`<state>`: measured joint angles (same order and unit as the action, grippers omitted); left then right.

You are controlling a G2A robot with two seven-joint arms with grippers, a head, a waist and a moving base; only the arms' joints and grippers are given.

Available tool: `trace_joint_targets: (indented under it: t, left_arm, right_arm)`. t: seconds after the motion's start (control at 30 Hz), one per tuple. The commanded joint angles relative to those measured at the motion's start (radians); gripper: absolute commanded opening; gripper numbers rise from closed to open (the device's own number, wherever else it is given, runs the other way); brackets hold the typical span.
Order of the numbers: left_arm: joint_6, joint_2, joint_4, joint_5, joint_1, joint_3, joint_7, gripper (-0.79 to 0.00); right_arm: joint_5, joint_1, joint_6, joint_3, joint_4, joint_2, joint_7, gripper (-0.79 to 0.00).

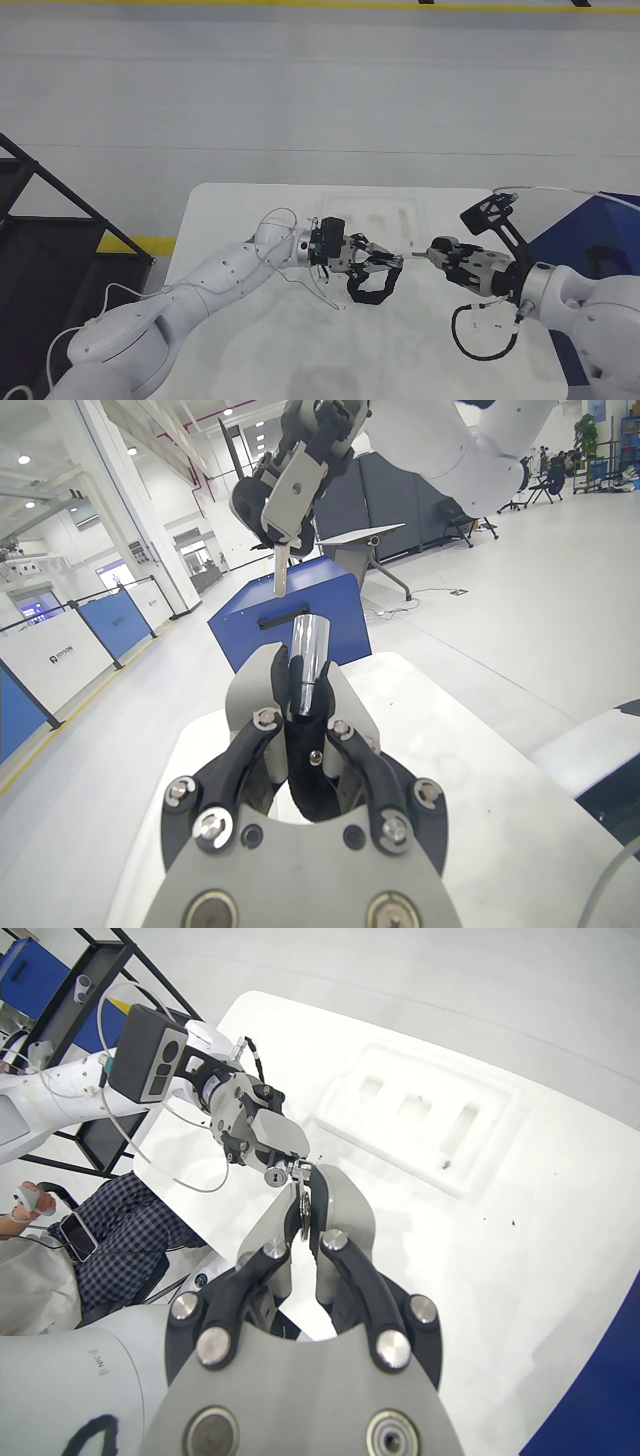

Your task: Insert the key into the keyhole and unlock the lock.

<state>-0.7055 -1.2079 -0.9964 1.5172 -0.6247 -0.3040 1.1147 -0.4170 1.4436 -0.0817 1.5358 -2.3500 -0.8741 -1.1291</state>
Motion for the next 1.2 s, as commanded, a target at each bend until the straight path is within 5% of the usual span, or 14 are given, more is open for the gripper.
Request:
trace_joint_targets:
  t: [0.0,0.5,1.17]
  left_arm:
    - [0.016,-0.009,0.021,-0.01,0.011,0.019,0.016,-0.785]
    - [0.12,-0.055,0.122,-0.075,0.044,0.118,0.12,-0.785]
    - [0.058,-0.05,0.095,-0.095,-0.004,0.055,0.011,-0.785]
  right_arm:
    - [-0.025,-0.006,0.005,-0.014,0.0,0.001,0.002,-0.785]
    - [-0.108,-0.049,-0.02,-0.091,0.0,0.0,-0.007,-0.785]
    - [-0.115,-0.017,0.075,-0.069,0.004,0.005,0.006,-0.785]
